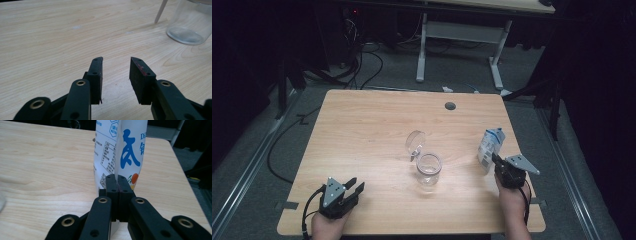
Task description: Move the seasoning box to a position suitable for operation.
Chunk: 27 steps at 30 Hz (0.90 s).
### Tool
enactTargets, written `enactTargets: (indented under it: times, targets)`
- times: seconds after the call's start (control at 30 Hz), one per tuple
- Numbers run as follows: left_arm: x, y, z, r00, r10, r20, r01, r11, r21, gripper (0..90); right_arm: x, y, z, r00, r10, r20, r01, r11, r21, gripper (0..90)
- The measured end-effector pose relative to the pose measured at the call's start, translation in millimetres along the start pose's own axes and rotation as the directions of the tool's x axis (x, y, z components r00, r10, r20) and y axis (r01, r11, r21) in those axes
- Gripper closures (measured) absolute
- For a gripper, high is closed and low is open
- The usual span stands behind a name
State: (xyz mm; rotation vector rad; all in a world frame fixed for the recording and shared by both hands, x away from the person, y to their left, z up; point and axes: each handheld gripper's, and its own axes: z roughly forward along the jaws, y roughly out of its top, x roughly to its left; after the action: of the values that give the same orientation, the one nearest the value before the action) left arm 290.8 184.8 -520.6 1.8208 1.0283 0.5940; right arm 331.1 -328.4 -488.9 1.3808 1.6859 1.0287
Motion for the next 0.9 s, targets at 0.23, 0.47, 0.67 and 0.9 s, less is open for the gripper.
enactTargets:
  times: [0.23, 0.47, 0.67, 0.9]
  targets:
    - [-5.8, 8.6, 11.6, 0.9993, 0.010, 0.036, -0.010, 0.9999, -0.012, 62.7, 4.8, -6.7, -13.9, 0.9980, -0.001, -0.063, 0.001, 1.000, -0.004, 90.0]
    - [-10.0, 16.0, 23.2, 0.9973, 0.020, 0.070, -0.019, 0.9997, -0.018, 62.0, 9.9, -13.0, -27.3, 0.9955, -0.018, -0.093, 0.018, 1.000, -0.005, 89.9]
    - [-12.8, 19.4, 33.3, 0.9945, 0.019, 0.103, -0.017, 0.9997, -0.019, 59.6, 10.5, -17.8, -37.4, 0.9946, -0.005, -0.104, 0.004, 1.000, -0.009, 86.2]
    - [-12.3, 18.4, 34.1, 0.9954, 0.013, 0.095, -0.012, 0.9998, -0.017, 58.7, 8.6, -17.5, -35.2, 0.9920, 0.021, -0.125, -0.022, 1.000, -0.012, 64.2]
